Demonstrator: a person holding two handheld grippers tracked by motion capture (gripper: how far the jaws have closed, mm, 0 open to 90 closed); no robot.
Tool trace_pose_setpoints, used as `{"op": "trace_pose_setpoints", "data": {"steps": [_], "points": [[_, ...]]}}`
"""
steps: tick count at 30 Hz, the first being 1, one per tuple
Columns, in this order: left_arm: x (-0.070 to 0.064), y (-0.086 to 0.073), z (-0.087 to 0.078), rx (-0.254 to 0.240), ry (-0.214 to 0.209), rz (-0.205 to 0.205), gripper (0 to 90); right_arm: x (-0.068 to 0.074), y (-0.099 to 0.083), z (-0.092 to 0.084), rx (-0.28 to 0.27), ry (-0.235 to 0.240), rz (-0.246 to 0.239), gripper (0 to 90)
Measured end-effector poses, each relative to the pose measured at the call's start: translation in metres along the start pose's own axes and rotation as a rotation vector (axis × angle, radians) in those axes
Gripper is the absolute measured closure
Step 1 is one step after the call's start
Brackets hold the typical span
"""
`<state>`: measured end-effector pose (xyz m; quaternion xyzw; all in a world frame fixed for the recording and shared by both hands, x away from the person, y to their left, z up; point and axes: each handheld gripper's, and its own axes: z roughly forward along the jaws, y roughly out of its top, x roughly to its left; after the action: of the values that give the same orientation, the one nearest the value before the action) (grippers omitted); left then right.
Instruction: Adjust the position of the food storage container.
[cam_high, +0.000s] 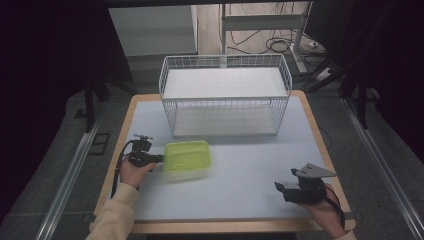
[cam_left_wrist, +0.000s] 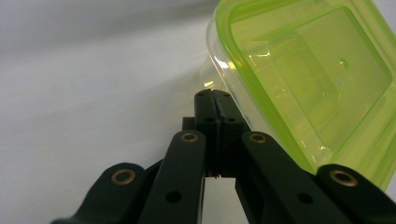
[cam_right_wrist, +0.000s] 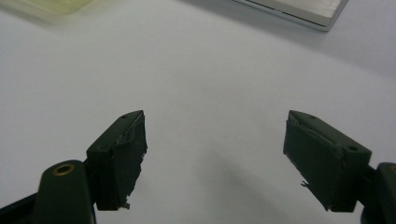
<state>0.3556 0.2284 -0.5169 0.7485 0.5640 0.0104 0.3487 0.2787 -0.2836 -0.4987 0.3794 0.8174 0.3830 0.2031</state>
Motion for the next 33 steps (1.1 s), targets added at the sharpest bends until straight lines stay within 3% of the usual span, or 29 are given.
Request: {"op": "trace_pose_setpoints", "data": {"steps": [11, 21, 33], "points": [[-0.029, 0.009, 0.023, 0.02, -0.049, 0.031, 89.6, 0.0, 0.0, 0.0, 0.0, 0.0, -0.001, 21.8], [-0.06, 0.017, 0.04, 0.039, -0.083, 0.084, 89.6, 0.0, 0.0, -0.001, -0.003, 0.002, 0.0, 21.8], [-0.079, 0.024, 0.056, 0.042, -0.105, 0.107, 89.5, 0.001, 0.001, -0.001, -0.004, 0.002, -0.003, 21.8]]}}
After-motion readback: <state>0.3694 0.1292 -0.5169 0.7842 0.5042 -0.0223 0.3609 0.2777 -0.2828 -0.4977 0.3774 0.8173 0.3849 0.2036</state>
